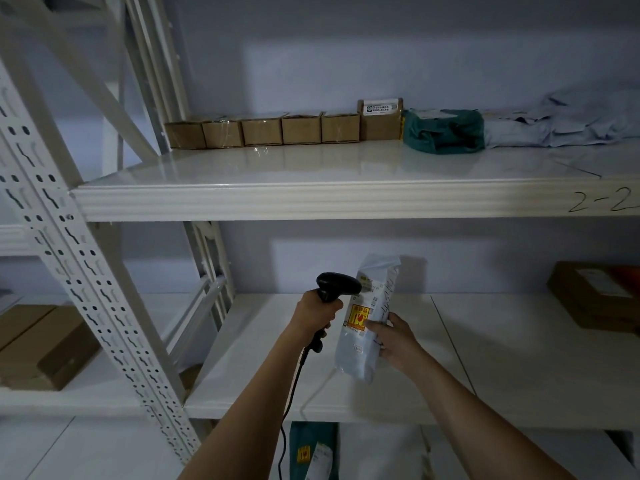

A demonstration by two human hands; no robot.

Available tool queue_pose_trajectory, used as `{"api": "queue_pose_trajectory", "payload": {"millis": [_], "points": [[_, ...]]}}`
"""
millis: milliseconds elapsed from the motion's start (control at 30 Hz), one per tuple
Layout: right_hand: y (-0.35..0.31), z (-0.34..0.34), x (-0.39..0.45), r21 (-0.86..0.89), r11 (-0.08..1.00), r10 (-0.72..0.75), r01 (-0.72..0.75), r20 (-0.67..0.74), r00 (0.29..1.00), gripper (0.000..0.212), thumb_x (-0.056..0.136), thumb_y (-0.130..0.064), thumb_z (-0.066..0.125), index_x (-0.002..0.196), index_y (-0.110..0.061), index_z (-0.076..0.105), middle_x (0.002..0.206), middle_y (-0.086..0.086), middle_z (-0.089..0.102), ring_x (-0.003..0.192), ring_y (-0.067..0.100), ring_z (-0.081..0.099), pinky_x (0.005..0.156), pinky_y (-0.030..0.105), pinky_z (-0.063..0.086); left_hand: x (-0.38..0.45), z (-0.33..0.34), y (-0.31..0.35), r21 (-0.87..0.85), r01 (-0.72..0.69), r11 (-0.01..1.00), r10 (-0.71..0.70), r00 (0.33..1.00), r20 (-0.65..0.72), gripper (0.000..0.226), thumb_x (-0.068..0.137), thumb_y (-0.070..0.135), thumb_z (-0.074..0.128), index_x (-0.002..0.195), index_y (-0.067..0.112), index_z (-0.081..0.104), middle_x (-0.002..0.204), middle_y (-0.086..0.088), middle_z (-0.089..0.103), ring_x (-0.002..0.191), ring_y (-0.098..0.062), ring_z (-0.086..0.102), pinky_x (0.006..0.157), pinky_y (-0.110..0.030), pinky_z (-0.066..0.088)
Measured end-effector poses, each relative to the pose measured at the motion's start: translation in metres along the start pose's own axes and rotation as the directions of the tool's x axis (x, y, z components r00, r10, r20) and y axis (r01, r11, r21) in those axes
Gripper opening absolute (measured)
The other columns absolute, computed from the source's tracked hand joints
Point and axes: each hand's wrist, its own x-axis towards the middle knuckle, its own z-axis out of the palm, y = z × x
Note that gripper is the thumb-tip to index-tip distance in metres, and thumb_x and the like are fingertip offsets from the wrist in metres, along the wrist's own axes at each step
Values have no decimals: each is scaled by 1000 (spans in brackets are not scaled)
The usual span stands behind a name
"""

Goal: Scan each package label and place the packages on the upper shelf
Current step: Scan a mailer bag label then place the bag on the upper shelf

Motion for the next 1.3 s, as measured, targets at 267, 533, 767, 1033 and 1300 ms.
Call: {"api": "queue_pose_trajectory", "payload": {"millis": [267,533,767,1033,1300], "points": [[-1,-12,4,-11,1000,20,-20,-61,998,32,92,-10,70,122,-7,62,107,9,75,96,27,72,71,39,60,17,-1,-52,-243,178,954,-184,983,-3,14,84,-14,57,84,-1,51,71,-12,48,57,-24,50,60,-36,51],[14,-35,13,42,989,145,-141,-115,983,34,97,-13,62,127,3,61,120,18,71,107,32,69,88,41,56,37,17,-135,-99,423,901,-434,867,-245,34,87,18,72,105,-9,64,92,-21,65,85,-33,64,77,-39,53],[26,-54,29,38,983,181,-179,-51,982,32,96,-14,63,126,-2,64,115,15,74,105,30,71,79,36,58,54,36,-153,31,465,885,-446,863,-239,35,88,23,72,113,-1,68,105,-21,69,99,-36,65,87,-40,56],[24,-62,52,-48,977,206,-209,-58,977,29,95,-24,65,119,-9,69,100,8,79,91,27,76,70,35,60,60,39,-130,277,565,777,-495,821,-284,36,92,22,60,118,-2,58,121,-22,60,112,-36,57,97,-42,50],[-17,-63,53,-68,996,48,-57,-134,990,31,94,-32,68,120,-20,55,104,11,70,85,27,72,56,28,56,59,88,-30,57,209,976,-205,976,-70,40,102,14,41,141,16,49,119,-9,61,81,-14,57,67,-22,46]]}}
